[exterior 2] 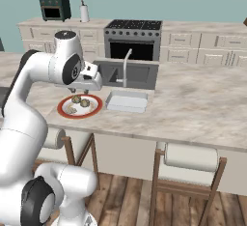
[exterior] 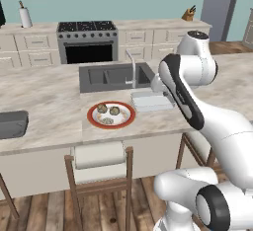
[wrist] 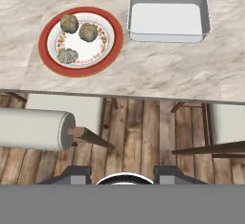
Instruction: Place two dumplings into each of the tupperware containers and then place the containers in the fridge.
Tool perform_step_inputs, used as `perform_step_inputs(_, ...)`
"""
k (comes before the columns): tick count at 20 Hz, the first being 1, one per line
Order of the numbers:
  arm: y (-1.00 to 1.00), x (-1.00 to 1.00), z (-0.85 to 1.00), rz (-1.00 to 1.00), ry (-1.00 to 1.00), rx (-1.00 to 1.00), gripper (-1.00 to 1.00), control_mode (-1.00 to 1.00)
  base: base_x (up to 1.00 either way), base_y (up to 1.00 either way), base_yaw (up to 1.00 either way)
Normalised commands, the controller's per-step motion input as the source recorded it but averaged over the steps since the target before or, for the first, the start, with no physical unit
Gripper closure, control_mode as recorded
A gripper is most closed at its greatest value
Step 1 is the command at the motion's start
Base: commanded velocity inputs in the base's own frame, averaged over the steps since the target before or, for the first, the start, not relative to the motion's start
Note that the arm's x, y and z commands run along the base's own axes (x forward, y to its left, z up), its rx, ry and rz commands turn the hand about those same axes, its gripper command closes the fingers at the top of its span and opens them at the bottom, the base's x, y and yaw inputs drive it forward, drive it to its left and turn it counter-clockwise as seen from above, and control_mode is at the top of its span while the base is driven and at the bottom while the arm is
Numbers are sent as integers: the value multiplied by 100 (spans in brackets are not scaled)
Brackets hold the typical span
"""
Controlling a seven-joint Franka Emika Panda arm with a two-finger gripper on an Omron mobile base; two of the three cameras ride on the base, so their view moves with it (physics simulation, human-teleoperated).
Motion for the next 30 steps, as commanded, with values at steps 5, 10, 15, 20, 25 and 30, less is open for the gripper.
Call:
perform_step_inputs(5, 27, -13, -12, 0, 2, 0, -100, -100, 0, 0, 0)
perform_step_inputs(10, 100, -4, -37, 2, 13, -1, -100, -100, 0, 0, 0)
perform_step_inputs(15, 78, 21, -51, 2, 6, 0, -100, -100, 0, 0, 0)
perform_step_inputs(20, 49, 12, -71, 4, 1, 0, -100, -100, 0, 0, 0)
perform_step_inputs(25, 36, 17, -54, 3, 0, 0, -100, -100, 0, 0, 0)
perform_step_inputs(30, 1, 36, -4, 0, 0, 1, -100, -100, 0, 0, 0)
